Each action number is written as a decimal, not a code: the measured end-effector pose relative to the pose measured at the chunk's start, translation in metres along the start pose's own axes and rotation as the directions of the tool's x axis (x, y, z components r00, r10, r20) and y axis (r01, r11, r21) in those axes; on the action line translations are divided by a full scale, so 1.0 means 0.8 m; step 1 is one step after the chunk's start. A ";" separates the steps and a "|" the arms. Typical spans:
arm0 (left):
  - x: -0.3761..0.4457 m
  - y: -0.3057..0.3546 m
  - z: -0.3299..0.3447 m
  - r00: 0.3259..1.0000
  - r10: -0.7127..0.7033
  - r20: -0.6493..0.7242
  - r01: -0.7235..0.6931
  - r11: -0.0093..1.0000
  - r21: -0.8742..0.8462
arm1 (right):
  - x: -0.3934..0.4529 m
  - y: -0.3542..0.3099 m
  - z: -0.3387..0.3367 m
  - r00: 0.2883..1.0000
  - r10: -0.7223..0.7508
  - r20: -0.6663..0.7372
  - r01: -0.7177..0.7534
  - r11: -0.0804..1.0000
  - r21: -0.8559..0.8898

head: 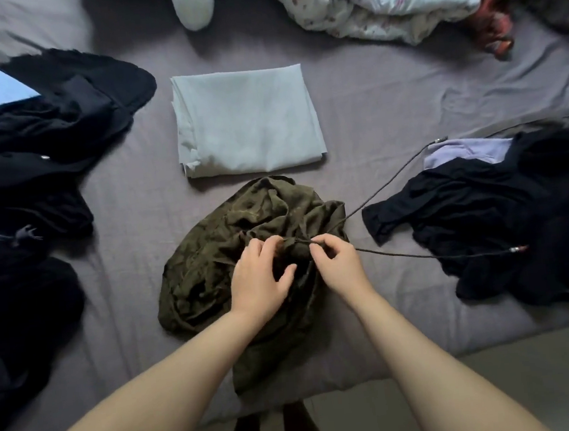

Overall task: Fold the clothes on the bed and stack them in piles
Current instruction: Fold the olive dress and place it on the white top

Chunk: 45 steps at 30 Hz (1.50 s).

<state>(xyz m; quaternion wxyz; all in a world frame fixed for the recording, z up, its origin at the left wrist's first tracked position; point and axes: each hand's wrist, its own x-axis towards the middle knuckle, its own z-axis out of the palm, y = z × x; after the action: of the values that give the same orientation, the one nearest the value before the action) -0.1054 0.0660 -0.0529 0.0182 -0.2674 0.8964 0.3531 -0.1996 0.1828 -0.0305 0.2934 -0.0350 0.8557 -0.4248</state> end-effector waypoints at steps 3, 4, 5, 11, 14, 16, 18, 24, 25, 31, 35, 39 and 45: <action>0.004 0.016 0.003 1.000 0.027 0.011 -0.028 0.999 0.037 | -0.005 -0.005 -0.007 0.989 -0.076 0.123 0.082 0.996 -0.047; 0.006 0.019 0.002 0.999 0.031 -0.011 -0.030 0.999 0.039 | -0.007 -0.006 -0.009 0.987 -0.092 0.131 0.102 0.992 -0.071; 0.007 0.021 0.000 1.000 0.023 -0.020 -0.023 0.999 0.035 | -0.008 -0.006 -0.011 0.987 -0.114 0.112 0.126 0.986 -0.105; -0.003 0.022 -0.035 0.994 0.030 0.102 -0.020 0.995 -0.100 | -0.022 -0.004 -0.017 0.989 -0.133 -0.067 0.084 0.870 -0.486; -0.015 0.028 -0.055 0.996 0.046 0.080 -0.034 0.989 -0.145 | -0.038 -0.004 -0.012 0.979 -0.115 -0.166 0.040 0.916 -0.400; -0.019 0.030 -0.069 0.998 -0.007 0.056 0.019 0.975 -0.222 | -0.047 -0.008 -0.013 0.961 -0.063 -0.269 -0.018 0.958 -0.288; -0.020 0.034 -0.085 0.998 -0.038 0.041 0.050 0.938 -0.342 | -0.049 -0.008 -0.014 0.969 0.066 -0.239 -0.121 0.967 -0.223; -0.015 0.062 -0.140 1.000 -0.004 0.030 0.024 0.732 -0.681 | -0.050 -0.002 0.026 0.948 0.287 0.139 -0.226 0.912 -0.341; -0.014 0.065 -0.147 0.999 0.001 0.036 0.025 0.705 -0.709 | -0.049 -0.004 0.033 0.956 0.263 0.129 -0.208 0.919 -0.334; -0.001 0.071 -0.173 1.000 0.002 -0.002 -0.003 0.662 -0.750 | -0.043 -0.052 0.060 0.934 -0.266 0.239 0.334 0.888 -0.317; 0.003 0.088 -0.195 0.999 -0.012 -0.041 -0.025 0.619 -0.785 | -0.042 -0.086 0.056 0.886 -0.253 0.387 0.444 0.700 -0.559; 0.006 0.088 -0.215 0.993 -0.033 -0.109 -0.059 0.675 -0.736 | -0.040 -0.080 0.039 0.875 -0.007 0.484 0.431 0.466 -0.773; 0.009 0.056 -0.228 0.946 -0.118 -0.303 -0.064 0.846 -0.529 | -0.043 -0.058 -0.011 0.932 0.022 0.362 0.345 0.256 -0.903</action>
<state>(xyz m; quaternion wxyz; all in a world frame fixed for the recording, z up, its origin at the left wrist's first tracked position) -0.1051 -0.0272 0.1102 -0.1992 -0.3290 0.7499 0.5383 -0.1847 0.1702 0.0241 0.2938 -0.3570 0.8723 0.1589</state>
